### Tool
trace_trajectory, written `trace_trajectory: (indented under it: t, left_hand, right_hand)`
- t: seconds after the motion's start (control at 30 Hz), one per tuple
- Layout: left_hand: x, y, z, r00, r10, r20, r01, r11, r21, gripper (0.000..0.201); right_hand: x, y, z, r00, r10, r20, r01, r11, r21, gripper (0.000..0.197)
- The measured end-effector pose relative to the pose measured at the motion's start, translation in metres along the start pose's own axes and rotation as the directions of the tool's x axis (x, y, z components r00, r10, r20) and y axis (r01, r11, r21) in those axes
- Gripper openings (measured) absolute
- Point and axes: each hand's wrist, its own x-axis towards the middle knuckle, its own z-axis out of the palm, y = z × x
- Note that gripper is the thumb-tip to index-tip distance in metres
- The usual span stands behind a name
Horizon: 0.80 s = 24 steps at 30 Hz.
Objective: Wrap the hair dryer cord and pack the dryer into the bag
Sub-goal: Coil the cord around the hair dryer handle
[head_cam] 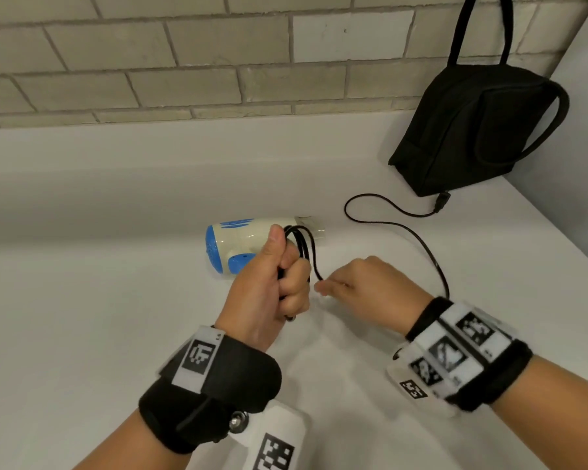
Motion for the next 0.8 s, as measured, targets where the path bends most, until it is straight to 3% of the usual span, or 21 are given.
trace_trajectory:
  t: [0.07, 0.17, 0.27, 0.4, 0.53, 0.67, 0.8]
  left_hand:
    - [0.0, 0.0, 0.007, 0.997, 0.079, 0.022, -0.082, 0.986, 0.146, 0.047]
    - [0.001, -0.005, 0.011, 0.972, 0.217, 0.089, -0.234, 0.882, 0.41, 0.043]
    - [0.001, -0.014, 0.007, 0.957, 0.249, 0.148, -0.289, 0.804, 0.52, 0.035]
    - [0.002, -0.024, 0.0, 0.957, 0.238, 0.169, -0.291, 0.74, 0.606, 0.037]
    - [-0.002, -0.027, -0.003, 0.956, 0.198, 0.215, -0.292, 0.67, 0.683, 0.056]
    - [-0.006, -0.025, -0.003, 0.958, 0.128, 0.257, -0.272, 0.69, 0.67, 0.044]
    - [-0.009, -0.023, -0.004, 0.968, 0.034, 0.248, -0.177, 0.792, 0.584, 0.04]
  right_hand:
    - [-0.009, -0.02, 0.005, 0.995, -0.078, 0.054, 0.09, 0.96, -0.264, 0.039]
    - [-0.027, -0.037, 0.008, 0.966, -0.172, 0.191, 0.228, 0.919, -0.323, 0.032]
    - [-0.038, -0.04, 0.005, 0.943, -0.235, 0.235, 0.304, 0.895, -0.325, 0.017]
    - [-0.046, -0.038, -0.001, 0.954, -0.27, 0.128, 0.299, 0.877, -0.377, 0.03]
    - [-0.051, -0.038, -0.02, 0.963, -0.264, -0.043, 0.233, 0.907, -0.351, 0.032]
    - [-0.05, -0.028, -0.035, 0.957, -0.253, -0.141, 0.213, 0.946, -0.246, 0.027]
    - [-0.038, -0.012, -0.041, 0.957, -0.245, -0.157, 0.23, 0.967, -0.105, 0.033]
